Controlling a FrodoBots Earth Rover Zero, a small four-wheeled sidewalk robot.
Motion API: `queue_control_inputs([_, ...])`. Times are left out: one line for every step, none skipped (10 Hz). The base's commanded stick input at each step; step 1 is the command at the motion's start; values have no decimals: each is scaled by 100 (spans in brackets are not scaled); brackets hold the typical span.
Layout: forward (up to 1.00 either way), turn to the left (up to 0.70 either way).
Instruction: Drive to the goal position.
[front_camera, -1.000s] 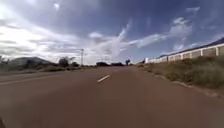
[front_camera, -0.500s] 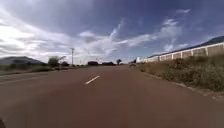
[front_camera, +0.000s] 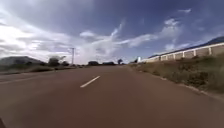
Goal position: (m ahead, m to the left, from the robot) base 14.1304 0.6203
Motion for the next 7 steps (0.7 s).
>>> queue_control_inputs([100,0])
queue_control_inputs([100,0])
queue_control_inputs([100,0])
queue_control_inputs([100,0])
queue_control_inputs([100,-32])
queue_control_inputs([100,-20])
queue_control_inputs([100,-8])
